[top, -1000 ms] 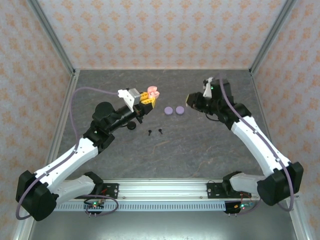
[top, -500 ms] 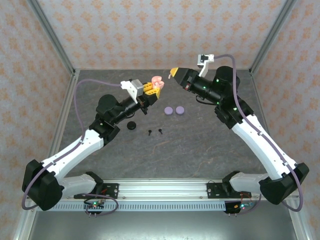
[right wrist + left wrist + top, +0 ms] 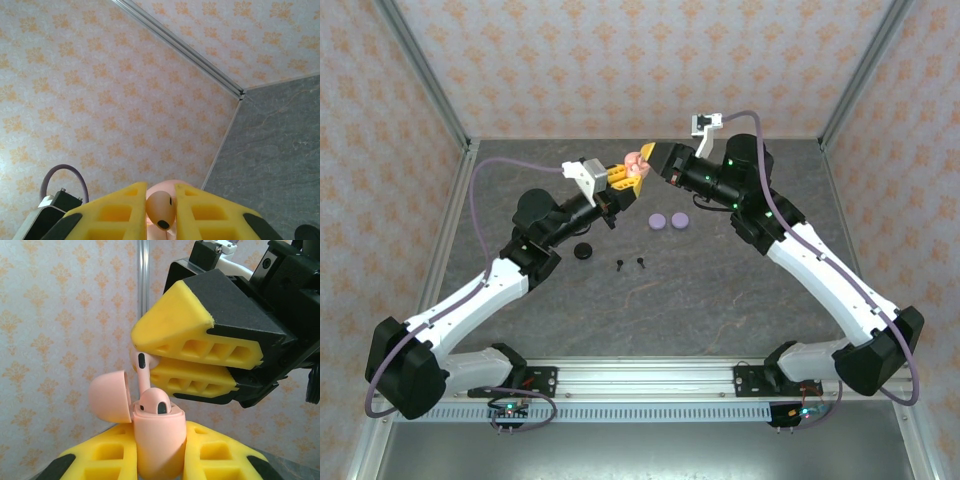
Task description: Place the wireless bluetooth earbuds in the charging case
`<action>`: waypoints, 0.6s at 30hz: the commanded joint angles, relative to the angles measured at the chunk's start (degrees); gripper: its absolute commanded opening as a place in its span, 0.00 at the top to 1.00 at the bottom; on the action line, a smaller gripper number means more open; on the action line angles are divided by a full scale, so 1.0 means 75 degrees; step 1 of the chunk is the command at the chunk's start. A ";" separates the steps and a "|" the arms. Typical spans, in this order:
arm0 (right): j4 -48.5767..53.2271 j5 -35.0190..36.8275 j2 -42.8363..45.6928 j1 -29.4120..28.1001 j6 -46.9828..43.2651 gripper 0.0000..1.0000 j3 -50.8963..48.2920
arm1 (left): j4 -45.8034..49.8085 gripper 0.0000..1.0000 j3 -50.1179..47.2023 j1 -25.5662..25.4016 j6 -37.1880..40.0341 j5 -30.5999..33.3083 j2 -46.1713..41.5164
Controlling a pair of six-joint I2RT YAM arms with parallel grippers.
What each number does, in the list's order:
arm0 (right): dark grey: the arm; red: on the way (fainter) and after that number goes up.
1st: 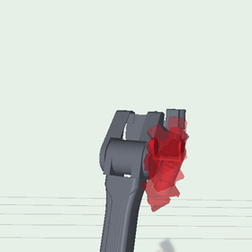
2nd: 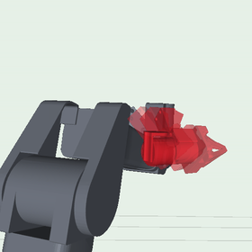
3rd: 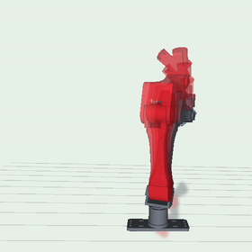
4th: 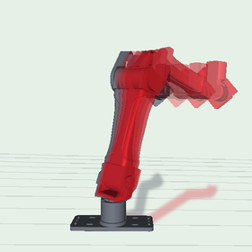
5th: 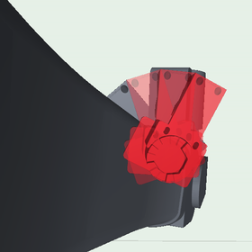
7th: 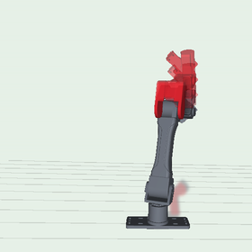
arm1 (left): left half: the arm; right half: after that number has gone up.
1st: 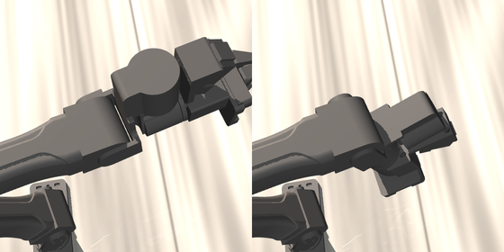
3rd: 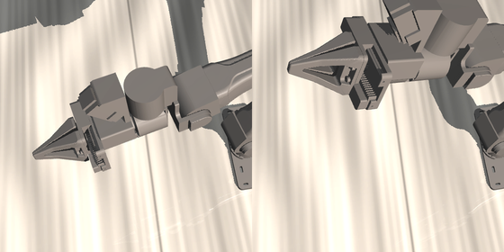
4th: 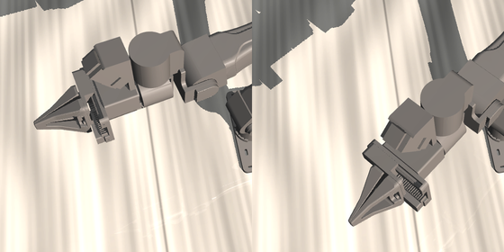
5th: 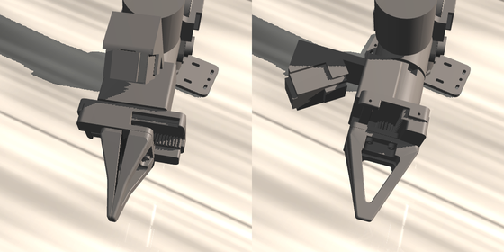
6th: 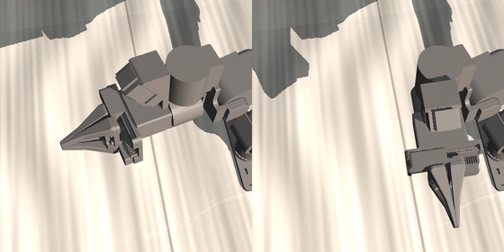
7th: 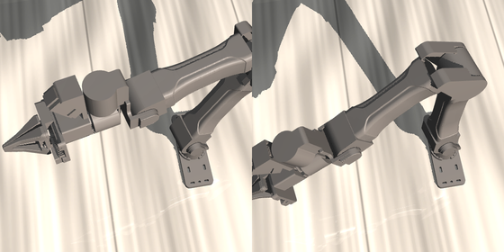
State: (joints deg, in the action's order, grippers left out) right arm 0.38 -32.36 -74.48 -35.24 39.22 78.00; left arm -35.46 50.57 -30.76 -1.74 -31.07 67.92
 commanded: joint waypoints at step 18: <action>0.0300 0.0168 0.0469 -0.0084 -0.0116 0.82 -0.0127 | -0.0617 1.00 0.0028 -0.0082 -0.0166 -0.0018 0.0002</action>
State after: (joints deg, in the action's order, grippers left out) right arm 2.59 -31.29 -72.49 -35.48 39.16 77.87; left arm -35.94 50.57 -30.76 -2.15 -31.05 67.92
